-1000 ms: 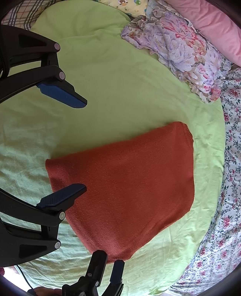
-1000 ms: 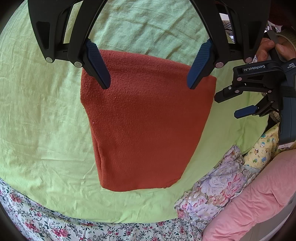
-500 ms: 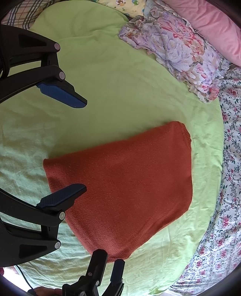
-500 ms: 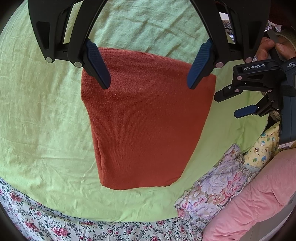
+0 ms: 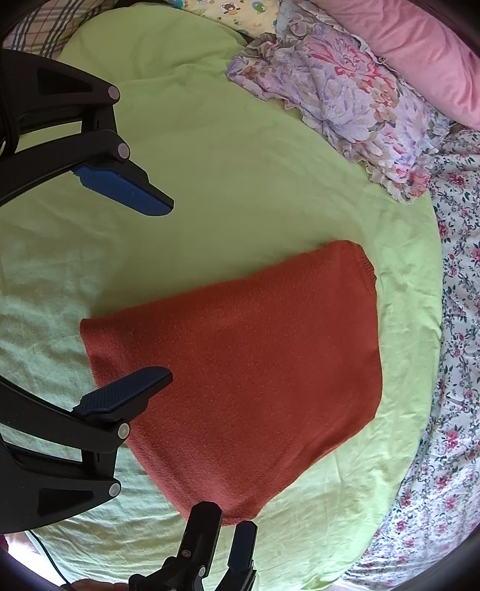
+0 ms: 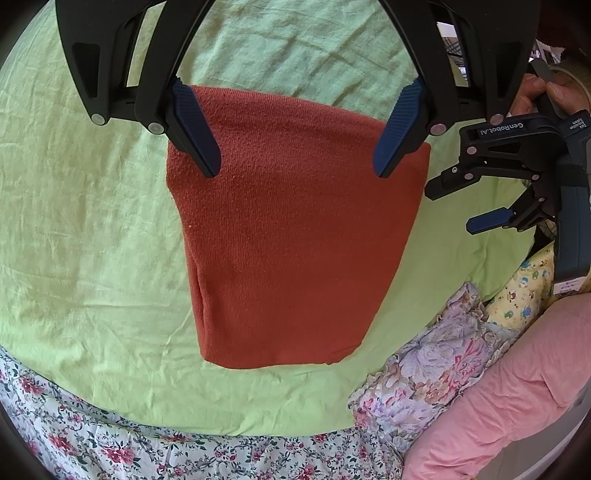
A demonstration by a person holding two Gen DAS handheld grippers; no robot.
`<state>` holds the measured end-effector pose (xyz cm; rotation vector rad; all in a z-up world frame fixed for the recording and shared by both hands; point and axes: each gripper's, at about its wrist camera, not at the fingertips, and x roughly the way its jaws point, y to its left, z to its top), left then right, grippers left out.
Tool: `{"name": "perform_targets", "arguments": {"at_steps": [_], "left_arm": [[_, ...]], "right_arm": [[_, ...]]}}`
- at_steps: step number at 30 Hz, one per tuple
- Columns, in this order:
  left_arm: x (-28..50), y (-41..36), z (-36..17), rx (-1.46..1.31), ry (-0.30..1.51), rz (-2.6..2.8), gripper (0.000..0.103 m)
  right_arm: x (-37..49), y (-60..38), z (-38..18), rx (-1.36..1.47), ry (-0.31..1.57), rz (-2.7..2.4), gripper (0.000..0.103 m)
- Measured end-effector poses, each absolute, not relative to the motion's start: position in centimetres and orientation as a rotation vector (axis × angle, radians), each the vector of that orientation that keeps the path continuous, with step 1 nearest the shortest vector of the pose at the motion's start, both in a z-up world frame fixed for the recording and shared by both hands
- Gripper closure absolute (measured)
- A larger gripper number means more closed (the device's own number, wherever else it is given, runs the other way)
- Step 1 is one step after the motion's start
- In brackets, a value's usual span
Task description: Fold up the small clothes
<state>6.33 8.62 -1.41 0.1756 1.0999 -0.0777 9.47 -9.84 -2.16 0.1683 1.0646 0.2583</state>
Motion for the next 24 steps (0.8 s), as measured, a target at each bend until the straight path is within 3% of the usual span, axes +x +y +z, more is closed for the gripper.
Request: {"name": "perform_targets", "arguments": {"at_steps": [24], "left_arm": [[6.71,8.55,-1.10,0.172,1.092,-0.087,0.019]], "right_arm": [[9.48,-10.03,-2.06,0.163,1.059,0.261,0.018]]}}
